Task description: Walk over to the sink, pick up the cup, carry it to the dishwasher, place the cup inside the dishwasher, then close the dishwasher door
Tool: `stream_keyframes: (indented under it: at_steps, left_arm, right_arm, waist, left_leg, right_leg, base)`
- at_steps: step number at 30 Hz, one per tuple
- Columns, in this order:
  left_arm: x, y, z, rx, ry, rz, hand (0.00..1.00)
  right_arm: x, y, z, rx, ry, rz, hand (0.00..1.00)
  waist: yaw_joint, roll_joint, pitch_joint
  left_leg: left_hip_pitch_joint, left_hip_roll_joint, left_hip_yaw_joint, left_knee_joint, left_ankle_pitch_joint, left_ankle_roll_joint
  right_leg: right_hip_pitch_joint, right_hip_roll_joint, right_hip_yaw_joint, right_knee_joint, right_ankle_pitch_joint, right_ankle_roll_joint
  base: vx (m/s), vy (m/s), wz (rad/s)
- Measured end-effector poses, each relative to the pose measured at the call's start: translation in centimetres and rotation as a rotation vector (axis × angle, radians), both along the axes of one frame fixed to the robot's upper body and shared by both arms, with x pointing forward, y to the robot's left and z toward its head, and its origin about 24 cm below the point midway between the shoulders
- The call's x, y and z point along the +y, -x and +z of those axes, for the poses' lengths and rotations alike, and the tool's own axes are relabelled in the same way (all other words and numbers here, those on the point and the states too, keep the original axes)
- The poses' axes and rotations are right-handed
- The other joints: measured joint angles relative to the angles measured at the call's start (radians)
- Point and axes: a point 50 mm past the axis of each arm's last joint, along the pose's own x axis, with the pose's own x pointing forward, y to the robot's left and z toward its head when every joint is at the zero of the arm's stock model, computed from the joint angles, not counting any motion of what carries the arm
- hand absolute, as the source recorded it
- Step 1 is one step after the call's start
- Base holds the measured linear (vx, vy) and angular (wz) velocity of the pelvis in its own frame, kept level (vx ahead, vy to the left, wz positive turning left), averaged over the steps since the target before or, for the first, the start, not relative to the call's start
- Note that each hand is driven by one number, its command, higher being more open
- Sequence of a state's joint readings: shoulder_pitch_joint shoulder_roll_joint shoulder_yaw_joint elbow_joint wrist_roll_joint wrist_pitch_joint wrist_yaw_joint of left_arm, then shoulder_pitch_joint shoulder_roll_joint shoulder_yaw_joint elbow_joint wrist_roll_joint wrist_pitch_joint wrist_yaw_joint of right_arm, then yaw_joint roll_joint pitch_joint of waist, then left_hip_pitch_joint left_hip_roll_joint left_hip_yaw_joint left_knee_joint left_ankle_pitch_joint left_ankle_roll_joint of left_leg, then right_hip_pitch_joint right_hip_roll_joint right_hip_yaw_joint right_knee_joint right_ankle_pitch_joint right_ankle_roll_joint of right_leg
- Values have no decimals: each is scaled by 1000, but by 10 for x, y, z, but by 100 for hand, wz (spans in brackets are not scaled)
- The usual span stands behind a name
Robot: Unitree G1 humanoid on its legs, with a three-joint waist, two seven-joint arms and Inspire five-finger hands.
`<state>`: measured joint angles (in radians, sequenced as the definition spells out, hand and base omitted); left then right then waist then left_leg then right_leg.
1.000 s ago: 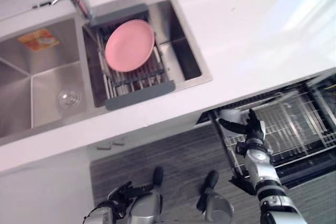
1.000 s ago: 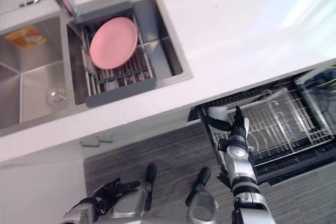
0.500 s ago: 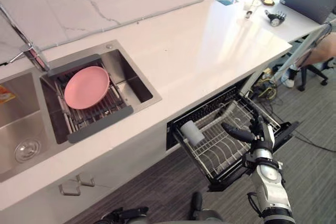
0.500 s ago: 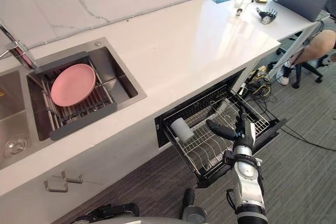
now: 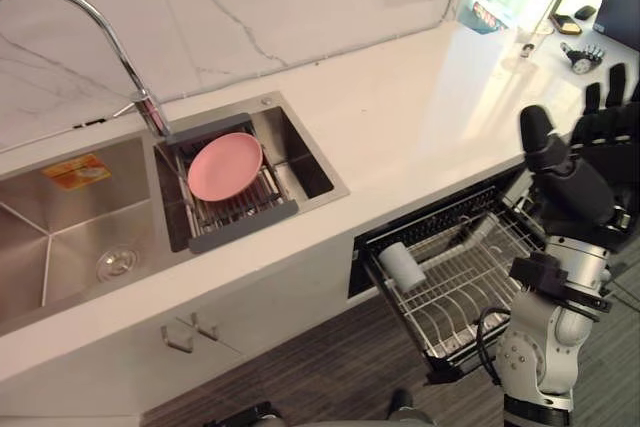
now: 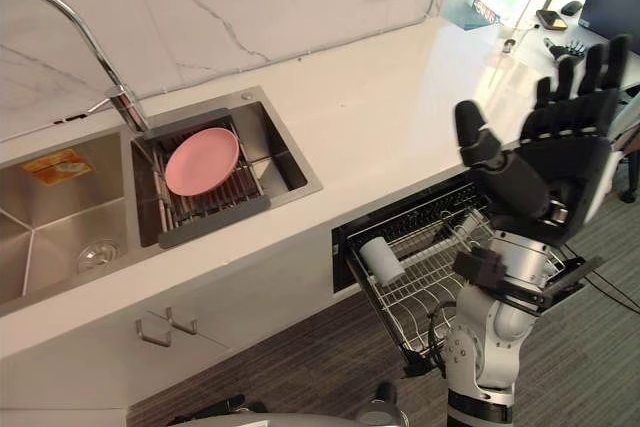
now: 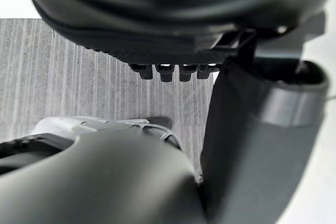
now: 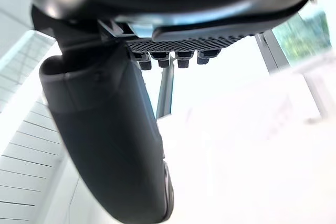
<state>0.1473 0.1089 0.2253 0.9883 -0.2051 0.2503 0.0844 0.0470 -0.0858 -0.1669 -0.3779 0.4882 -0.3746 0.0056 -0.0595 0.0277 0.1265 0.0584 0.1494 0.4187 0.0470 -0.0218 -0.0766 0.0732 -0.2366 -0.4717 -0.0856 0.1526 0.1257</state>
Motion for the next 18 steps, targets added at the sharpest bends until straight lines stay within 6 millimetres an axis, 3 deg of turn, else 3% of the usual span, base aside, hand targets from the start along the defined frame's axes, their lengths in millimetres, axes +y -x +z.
stream_keyframes:
  at_steps: [5,8,10,12,13,14,16,17,18]
  left_arm:
    - [-8,-2,-1,-32,3,-70,100]
    - [-9,-4,0,-58,-3,-118,100]
    - [-10,-4,0,-65,-6,-152,100]
    - [-10,-7,1,-77,-14,-202,100]
    - [-11,-7,1,-77,-13,-213,100]
    - [-9,-6,1,-70,-17,-234,100]
    - [-6,-4,1,-61,-27,-242,100]
    - [-2,-3,2,-45,-38,-262,100]
    - [0,-4,2,-39,-44,-262,100]
  right_arm:
    - [14,-15,-31,184,10,116,100]
    - [17,-23,-52,298,-77,165,100]
    - [21,-26,-66,364,-134,189,100]
    - [23,-28,-81,434,-194,167,100]
    - [22,-28,-84,449,-202,157,100]
    - [21,-28,-93,494,-229,125,100]
    - [21,-27,-96,515,-248,109,100]
    - [20,-26,-98,525,-264,92,100]
    - [20,-25,-100,533,-266,88,100]
  waist:
    - [6,12,-9]
    - [23,8,-17]
    - [29,2,-25]
    - [46,-9,-32]
    - [47,-7,-33]
    - [50,-12,-32]
    - [48,-28,-33]
    - [38,-33,-36]
    - [35,-36,-35]
  left_leg:
    - [45,-63,-21,-118,46,9]
    - [62,-88,-51,-140,60,11]
    - [61,-104,-69,-140,51,18]
    - [62,-134,-106,-140,27,37]
    - [63,-136,-118,-140,25,40]
    - [73,-148,-159,-135,23,45]
    - [79,-153,-196,-127,19,64]
    - [85,-144,-243,-115,10,82]
    - [80,-129,-278,-105,-4,92]
  right_leg:
    - [11,-41,-19,1,2,28]
    - [38,-60,-49,3,-5,46]
    - [36,-86,-69,48,-33,61]
    - [5,-154,-88,189,-96,70]
    - [-7,-170,-88,238,-103,58]
    - [-62,-217,-36,415,-109,-12]
    - [-100,-232,58,520,-83,-67]
    - [-154,-216,175,625,-83,-91]
    - [-174,-156,242,659,-183,-59]
  base:
    - [29,82,17]
    - [66,46,27]
    - [107,64,39]
    - [115,82,46]
    - [179,135,71]
    - [195,140,67]
    - [154,104,72]
    - [130,38,90]
    - [161,-13,122]
